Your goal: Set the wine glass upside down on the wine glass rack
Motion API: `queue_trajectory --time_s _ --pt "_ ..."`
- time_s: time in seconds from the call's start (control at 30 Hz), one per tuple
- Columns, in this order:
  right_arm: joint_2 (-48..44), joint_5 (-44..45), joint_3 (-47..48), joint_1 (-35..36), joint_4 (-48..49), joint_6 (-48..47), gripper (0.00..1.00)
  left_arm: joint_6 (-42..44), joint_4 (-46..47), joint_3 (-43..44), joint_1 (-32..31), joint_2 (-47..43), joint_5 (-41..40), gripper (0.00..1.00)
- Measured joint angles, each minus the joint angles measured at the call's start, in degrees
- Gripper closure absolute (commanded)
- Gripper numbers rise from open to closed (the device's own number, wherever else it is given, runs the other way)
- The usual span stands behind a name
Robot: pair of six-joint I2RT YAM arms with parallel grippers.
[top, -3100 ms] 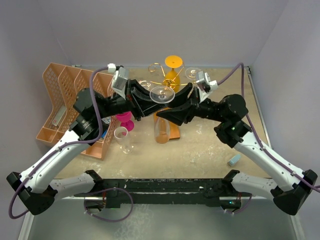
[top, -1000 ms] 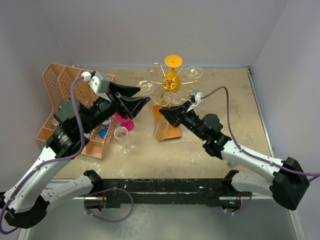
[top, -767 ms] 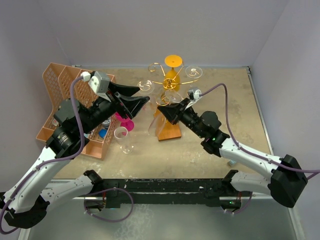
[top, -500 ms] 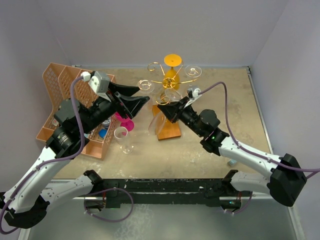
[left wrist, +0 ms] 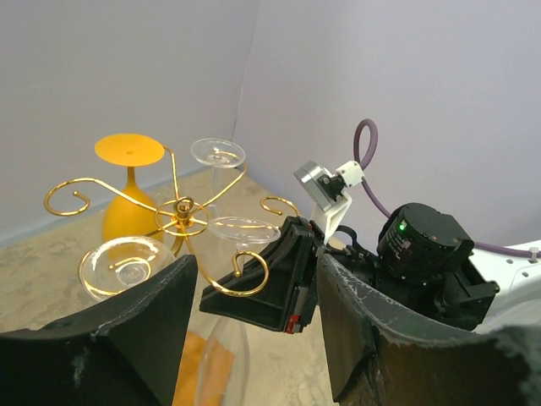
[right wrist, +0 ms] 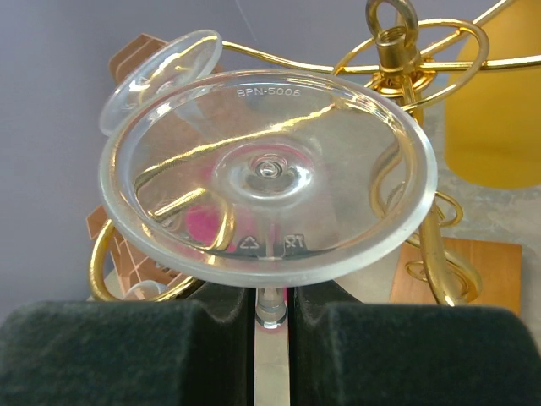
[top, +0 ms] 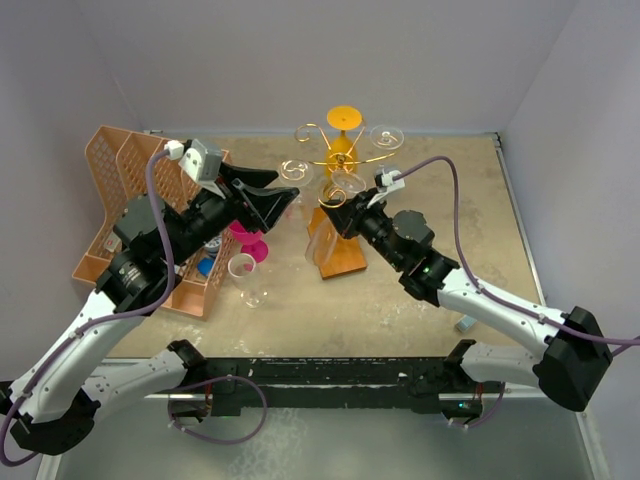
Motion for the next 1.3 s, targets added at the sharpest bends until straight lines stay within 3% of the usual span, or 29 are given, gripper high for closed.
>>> queue_trajectory --time_s 0.9,1.3 --pt "2.3 -1.4 2.8 0.4 -4.9 -7.8 0.98 -0.3 0.0 0.0 0.0 0.9 -2.1 0.44" --pt "1.7 -8.3 2.8 0.4 -3.4 -11.1 0.97 -1.5 0.0 0.0 0.0 1.4 -3.0 0.43"
